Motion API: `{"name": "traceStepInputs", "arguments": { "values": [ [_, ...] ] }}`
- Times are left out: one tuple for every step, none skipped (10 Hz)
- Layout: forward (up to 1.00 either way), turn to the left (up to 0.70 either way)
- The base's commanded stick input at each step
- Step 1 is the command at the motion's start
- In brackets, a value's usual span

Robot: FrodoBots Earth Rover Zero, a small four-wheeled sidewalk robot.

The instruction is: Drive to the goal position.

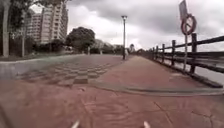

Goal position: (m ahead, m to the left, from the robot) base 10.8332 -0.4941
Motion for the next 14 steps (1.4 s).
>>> {"name": "traceStepInputs", "arguments": {
  "values": [
    [0.5,0.0],
    [0.5,0.0],
    [0.5,0.08],
    [0.5,0.5],
    [0.5,0.44],
    [0.5,0.2],
    [0.5,0.0],
    [0.5,0.0],
    [0.5,0.0],
    [0.5,0.0],
    [0.5,0.0],
    [0.5,0.0],
    [0.5,0.0],
    [0.5,0.0]
  ]
}}
